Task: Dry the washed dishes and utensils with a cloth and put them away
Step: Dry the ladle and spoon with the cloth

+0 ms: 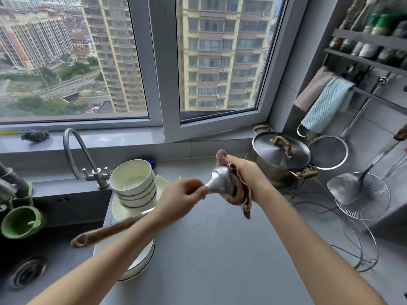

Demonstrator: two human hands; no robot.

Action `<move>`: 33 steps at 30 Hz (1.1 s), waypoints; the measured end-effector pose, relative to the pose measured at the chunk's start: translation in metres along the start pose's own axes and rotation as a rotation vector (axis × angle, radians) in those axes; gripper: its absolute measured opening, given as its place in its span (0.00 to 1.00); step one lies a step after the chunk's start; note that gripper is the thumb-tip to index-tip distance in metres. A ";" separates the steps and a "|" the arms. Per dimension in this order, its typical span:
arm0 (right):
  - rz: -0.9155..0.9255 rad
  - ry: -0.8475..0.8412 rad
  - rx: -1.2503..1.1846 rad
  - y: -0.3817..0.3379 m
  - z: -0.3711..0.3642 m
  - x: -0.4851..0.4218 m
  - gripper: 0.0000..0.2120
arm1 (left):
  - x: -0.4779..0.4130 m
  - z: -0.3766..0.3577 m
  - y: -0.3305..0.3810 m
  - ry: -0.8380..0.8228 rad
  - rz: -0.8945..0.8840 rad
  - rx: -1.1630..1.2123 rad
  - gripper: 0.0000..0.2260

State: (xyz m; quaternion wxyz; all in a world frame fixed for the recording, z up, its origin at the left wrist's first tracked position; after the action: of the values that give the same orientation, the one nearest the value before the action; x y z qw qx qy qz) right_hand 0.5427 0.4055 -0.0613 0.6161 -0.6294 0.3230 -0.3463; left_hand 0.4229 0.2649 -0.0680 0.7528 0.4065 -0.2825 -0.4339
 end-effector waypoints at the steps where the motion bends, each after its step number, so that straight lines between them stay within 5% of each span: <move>1: 0.013 0.067 -0.033 0.004 0.000 0.004 0.22 | -0.002 -0.001 -0.001 -0.016 0.039 0.087 0.13; 3: 0.161 0.219 0.096 0.009 -0.004 0.016 0.18 | -0.007 -0.002 -0.002 -0.027 0.110 0.218 0.13; 7: 0.642 0.370 0.724 0.001 -0.028 0.043 0.20 | -0.010 -0.005 0.002 -0.052 0.139 0.242 0.12; 10: 0.729 0.396 0.900 -0.010 -0.035 0.043 0.20 | -0.011 -0.007 0.004 -0.042 0.115 0.227 0.13; 13: 0.411 0.257 0.658 -0.020 -0.014 0.020 0.16 | -0.010 -0.004 0.007 -0.071 0.038 0.182 0.14; 16: -0.155 -0.033 -0.232 -0.028 -0.004 0.016 0.18 | -0.009 0.008 0.014 -0.105 -0.110 0.093 0.13; 18: -0.278 -0.144 -0.495 -0.033 -0.003 0.025 0.19 | -0.011 0.018 0.020 -0.090 -0.215 -0.012 0.11; 20: -0.248 -0.141 -0.578 -0.039 0.002 0.027 0.18 | -0.015 0.023 0.027 -0.114 -0.246 -0.038 0.09; 24: 0.055 0.149 -0.515 -0.061 0.014 0.034 0.14 | -0.020 0.027 0.034 -0.090 -0.289 -0.063 0.11; 27: 0.253 0.222 -0.450 -0.076 0.021 0.052 0.11 | -0.021 0.035 0.028 0.132 -0.267 -0.050 0.12; 30: 0.372 0.255 -0.340 -0.096 0.033 0.074 0.09 | -0.009 0.042 0.027 0.370 -0.037 -0.018 0.13; 33: 0.496 0.273 -0.268 -0.114 0.043 0.093 0.11 | -0.001 0.026 0.039 0.039 0.306 0.227 0.18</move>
State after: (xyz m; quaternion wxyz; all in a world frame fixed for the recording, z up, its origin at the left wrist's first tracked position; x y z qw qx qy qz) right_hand 0.6278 0.3558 0.0556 0.5443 -0.5545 0.5894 -0.2212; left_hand 0.4186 0.2675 -0.0218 0.7647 0.4495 -0.3734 -0.2715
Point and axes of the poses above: each hand's wrist, its own x-axis away from the middle knuckle, its own z-axis out of the back of the hand, y = z × x, the point moved 3 cm from there along -x, towards the middle knuckle, and after that the axes turned 13 degrees about z, right-handed, at the moved point
